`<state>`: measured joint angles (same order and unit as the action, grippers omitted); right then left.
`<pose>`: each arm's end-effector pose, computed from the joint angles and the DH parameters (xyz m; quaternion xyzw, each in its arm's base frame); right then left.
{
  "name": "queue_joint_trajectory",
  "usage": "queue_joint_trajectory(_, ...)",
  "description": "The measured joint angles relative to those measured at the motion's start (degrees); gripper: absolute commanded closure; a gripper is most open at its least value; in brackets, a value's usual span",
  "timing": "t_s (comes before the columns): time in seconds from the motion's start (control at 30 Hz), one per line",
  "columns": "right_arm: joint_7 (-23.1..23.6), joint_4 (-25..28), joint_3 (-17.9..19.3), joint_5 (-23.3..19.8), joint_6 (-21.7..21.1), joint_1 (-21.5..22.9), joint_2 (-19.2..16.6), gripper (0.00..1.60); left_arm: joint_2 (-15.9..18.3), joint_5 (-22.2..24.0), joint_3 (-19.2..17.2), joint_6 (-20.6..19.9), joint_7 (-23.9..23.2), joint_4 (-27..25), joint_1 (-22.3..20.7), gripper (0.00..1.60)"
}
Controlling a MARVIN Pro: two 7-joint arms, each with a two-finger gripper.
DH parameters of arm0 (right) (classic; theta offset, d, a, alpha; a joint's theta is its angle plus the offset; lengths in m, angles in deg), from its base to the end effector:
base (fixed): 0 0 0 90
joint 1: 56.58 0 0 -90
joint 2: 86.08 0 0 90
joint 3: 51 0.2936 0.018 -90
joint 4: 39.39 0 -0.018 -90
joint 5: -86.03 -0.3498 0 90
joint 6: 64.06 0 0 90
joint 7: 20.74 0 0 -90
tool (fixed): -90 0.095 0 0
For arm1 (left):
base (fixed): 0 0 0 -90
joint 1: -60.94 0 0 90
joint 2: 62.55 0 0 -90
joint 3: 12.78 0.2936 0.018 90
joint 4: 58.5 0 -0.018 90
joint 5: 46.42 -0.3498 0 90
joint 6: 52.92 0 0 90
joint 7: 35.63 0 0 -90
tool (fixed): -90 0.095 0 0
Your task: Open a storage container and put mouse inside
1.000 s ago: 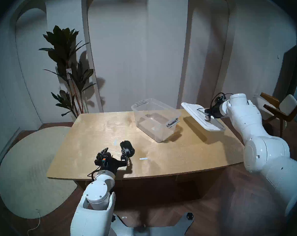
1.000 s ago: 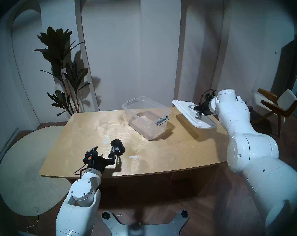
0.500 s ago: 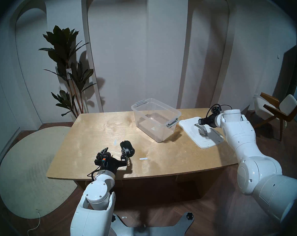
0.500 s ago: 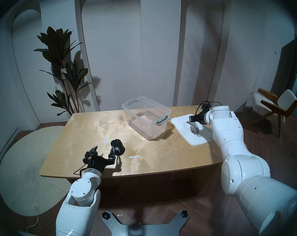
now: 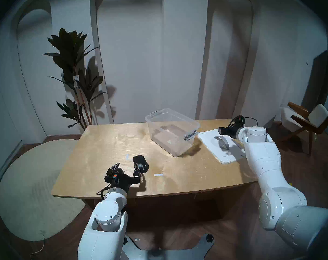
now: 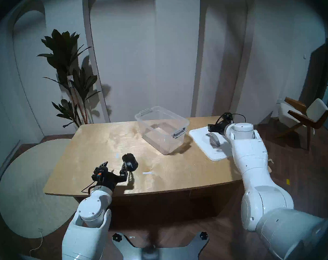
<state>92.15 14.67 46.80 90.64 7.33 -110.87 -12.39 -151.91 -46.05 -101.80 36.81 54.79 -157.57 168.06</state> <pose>0.6041 -0.1762 -0.2556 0.8163 0.0705 0.5732 0.0120 0.3685 -0.0045 -0.3665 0.7566 -0.0044 0.6539 0.0036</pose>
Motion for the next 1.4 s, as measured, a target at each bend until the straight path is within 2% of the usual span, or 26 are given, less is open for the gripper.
queue_joint_trajectory(0.13, -0.5, 3.5, 1.1, -0.5, 3.8, -3.1, -0.1, 0.0, 0.0, 0.0, 0.0, 0.0, 0.0, 0.2, 0.0, 0.0)
queue_joint_trajectory(0.57, -1.7, 10.4, 5.1, -1.8, 11.4, -11.1, -1.0, 0.0, 0.0, 0.0, 0.0, 0.0, 0.0, 0.6, 0.0, 0.0)
queue_joint_trajectory(0.87, -2.9, 15.0, 9.4, -3.0, 17.8, -18.2, -1.3, 0.0, 0.0, 0.0, 0.0, 0.0, 0.0, 0.7, -0.1, 0.0)
queue_joint_trajectory(1.17, -4.6, 21.3, 12.7, -5.4, 25.4, -24.4, 1.4, 0.0, -0.6, 0.2, 0.3, 0.0, 0.2, 0.7, 0.0, 0.0)
queue_joint_trajectory(1.4, -6.1, 26.3, 15.0, -7.2, 31.6, -29.2, 4.5, 0.0, -0.9, 0.5, 2.4, -0.1, 2.1, 1.4, 0.1, 0.0)
